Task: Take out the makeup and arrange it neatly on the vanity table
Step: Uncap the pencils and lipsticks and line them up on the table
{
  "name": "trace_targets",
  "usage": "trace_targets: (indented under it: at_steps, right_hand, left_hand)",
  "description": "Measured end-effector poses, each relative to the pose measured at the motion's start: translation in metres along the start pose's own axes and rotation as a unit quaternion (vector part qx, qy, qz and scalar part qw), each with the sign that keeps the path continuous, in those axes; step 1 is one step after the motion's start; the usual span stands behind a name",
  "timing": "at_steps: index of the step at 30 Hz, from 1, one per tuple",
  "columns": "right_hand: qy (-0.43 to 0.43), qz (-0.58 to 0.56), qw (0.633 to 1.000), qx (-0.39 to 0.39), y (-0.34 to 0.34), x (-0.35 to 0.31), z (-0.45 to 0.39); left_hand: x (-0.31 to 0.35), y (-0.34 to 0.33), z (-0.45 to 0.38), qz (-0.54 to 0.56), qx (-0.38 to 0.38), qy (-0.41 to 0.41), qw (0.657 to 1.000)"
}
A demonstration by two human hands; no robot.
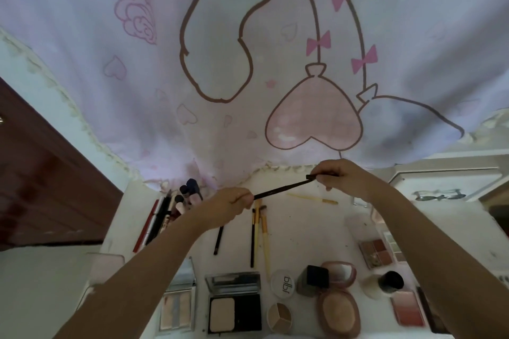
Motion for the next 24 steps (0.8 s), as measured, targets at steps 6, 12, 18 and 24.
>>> trace_targets:
  at_steps: [6, 12, 18, 24]
  right_hand:
    - [0.033, 0.015, 0.999, -0.011, -0.008, -0.008, 0.000]
    - [0.055, 0.037, 0.998, 0.019, -0.003, -0.007, -0.003]
    - [0.064, 0.049, 0.997, 0.001, -0.009, -0.003, -0.005]
    - [0.066, 0.061, 0.996, -0.024, -0.017, 0.000, -0.007]
  left_hand:
    - [-0.001, -0.003, 0.004, -0.012, -0.016, -0.005, 1.000]
    - [-0.016, -0.003, 0.005, 0.056, -0.005, 0.032, 0.998]
    - [-0.028, -0.003, 0.004, 0.080, -0.015, 0.050, 0.995]
    - [-0.026, -0.008, 0.007, 0.063, -0.033, 0.044, 0.996]
Point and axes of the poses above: each hand's wrist, its own z-axis away from the middle knuckle, its own y-axis out of the back of the hand, x = y × z, the point moved 2 cm from there along -z, towards the middle knuckle, and after that the axes turned 10 degrees about x, right-handed, at the moved point
